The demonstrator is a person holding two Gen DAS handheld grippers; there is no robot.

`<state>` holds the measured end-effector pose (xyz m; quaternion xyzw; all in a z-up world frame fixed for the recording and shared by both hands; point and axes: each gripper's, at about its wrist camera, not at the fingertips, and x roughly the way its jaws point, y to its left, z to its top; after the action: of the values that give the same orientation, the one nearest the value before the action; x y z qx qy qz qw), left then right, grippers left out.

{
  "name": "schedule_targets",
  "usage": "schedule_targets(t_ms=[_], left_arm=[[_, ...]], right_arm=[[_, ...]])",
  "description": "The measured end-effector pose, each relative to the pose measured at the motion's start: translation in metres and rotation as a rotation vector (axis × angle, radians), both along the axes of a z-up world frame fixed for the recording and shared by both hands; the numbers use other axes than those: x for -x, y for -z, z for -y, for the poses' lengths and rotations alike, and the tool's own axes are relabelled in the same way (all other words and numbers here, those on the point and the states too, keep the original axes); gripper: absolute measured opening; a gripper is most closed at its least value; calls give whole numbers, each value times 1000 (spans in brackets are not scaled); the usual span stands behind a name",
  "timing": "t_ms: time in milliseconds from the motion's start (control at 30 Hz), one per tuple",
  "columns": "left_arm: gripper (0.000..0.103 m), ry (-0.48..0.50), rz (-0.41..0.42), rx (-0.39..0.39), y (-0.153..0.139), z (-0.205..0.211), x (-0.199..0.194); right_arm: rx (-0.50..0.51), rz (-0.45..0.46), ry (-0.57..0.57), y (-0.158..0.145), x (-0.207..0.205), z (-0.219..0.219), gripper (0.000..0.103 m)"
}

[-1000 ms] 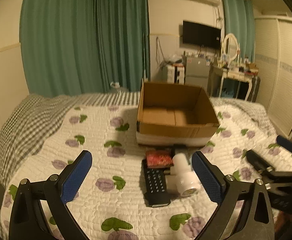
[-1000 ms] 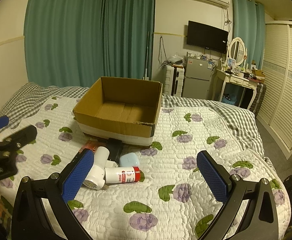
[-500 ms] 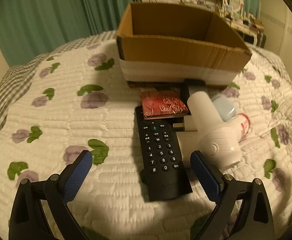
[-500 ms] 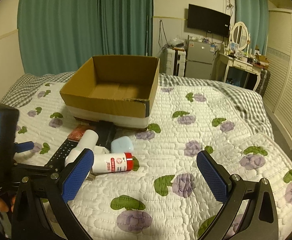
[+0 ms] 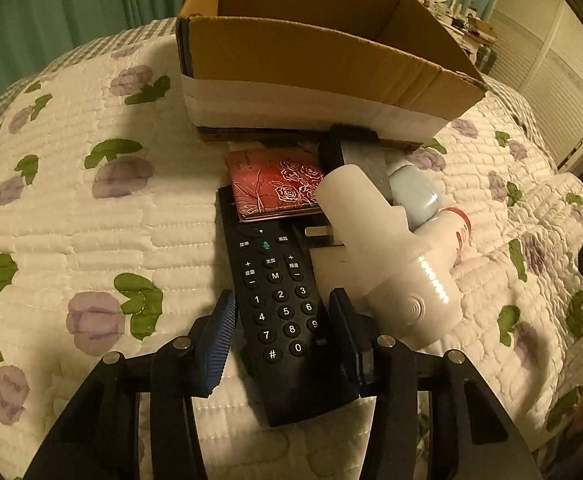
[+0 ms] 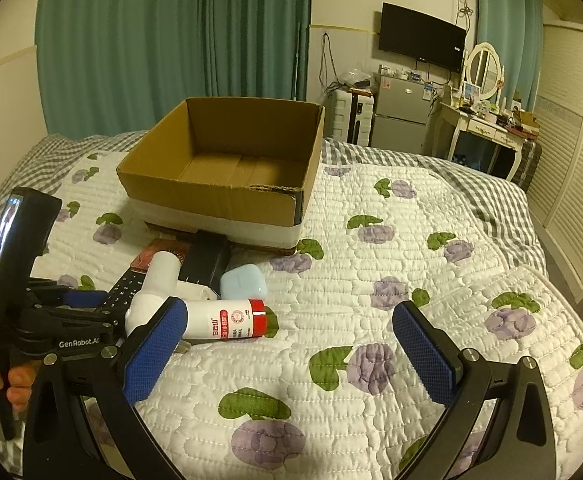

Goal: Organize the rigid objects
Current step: 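Grasp the white hair dryer with the right gripper and drop it into the box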

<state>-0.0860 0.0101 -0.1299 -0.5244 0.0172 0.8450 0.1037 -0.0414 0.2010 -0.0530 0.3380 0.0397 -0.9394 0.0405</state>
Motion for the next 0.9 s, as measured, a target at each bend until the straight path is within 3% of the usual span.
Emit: schedule_targets(t_ms=[233,367,533,600,667,700,733,900], left_arm=[[40,-60,-63,-39,-15,27,-9],[40,-71,-70,-16,-13,38,-15],[40,-81,-80,-28,-16,48,-19],[40,-83,-87,-28,-18,49,-19],[40,-89,-98,-28,-19,50,-18],[40,-89,-101,-29,-20,49,-17],[40,-88,-108,-25,-21,49,-17],[40,-83,-140,-16,-32,43,-22]], right_arm=[[-30,34,-88,6,7,31,103],[-43,91,-211,18,22,64,102],[-74,167,-306,41,39,97,83],[-83,204,-342,54,41,107,66],[-138,192,-347,62,39,114,62],[-171,181,-344,65,37,116,50],[-197,170,-340,65,35,116,45],[-107,155,-325,49,29,97,45]])
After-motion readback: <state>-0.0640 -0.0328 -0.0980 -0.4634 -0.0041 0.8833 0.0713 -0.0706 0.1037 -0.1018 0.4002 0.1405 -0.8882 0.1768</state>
